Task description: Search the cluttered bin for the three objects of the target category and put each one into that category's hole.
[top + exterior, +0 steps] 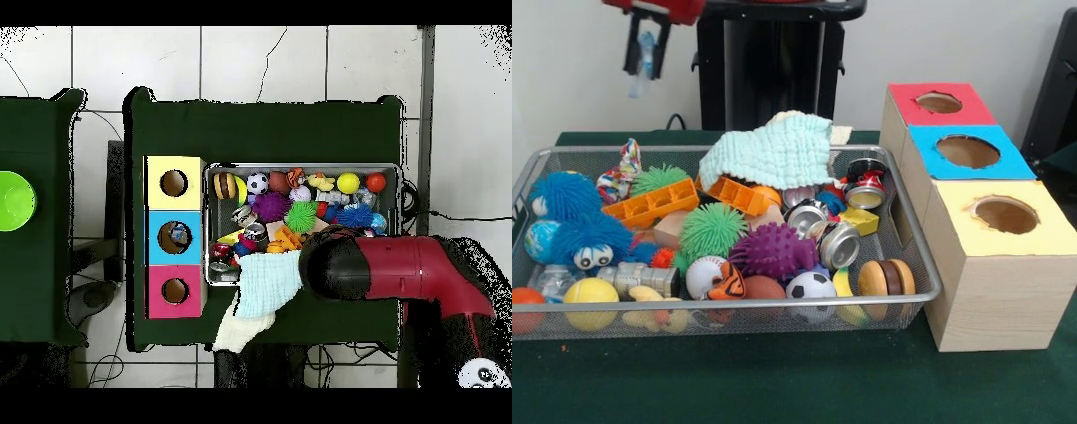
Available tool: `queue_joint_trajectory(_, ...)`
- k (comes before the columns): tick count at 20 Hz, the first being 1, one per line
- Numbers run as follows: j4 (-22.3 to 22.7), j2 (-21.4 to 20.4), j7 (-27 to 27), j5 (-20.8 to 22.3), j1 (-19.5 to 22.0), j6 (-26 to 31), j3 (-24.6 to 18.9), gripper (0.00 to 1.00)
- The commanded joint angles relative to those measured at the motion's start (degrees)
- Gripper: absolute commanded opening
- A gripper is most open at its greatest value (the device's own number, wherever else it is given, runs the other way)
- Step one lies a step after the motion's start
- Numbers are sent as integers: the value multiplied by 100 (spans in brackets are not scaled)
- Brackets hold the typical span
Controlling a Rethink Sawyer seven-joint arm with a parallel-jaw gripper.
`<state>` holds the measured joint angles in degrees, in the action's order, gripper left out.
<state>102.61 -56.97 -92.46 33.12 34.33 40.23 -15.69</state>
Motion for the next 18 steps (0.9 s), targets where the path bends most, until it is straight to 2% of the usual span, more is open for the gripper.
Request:
queue_joint_trajectory(1,1096,156,-1295,-899,-467,-718,-253,0)
queue_joint_trajectory(5,1075,237,-1779,-1229,-952,-941,86,0)
queue_joint_trajectory(9,1033,492,-2214,-1602,-1465,-1275,431,0)
queue_joint_trajectory(18,521,972,-3043,-2109,-2872,-1392,1260,0)
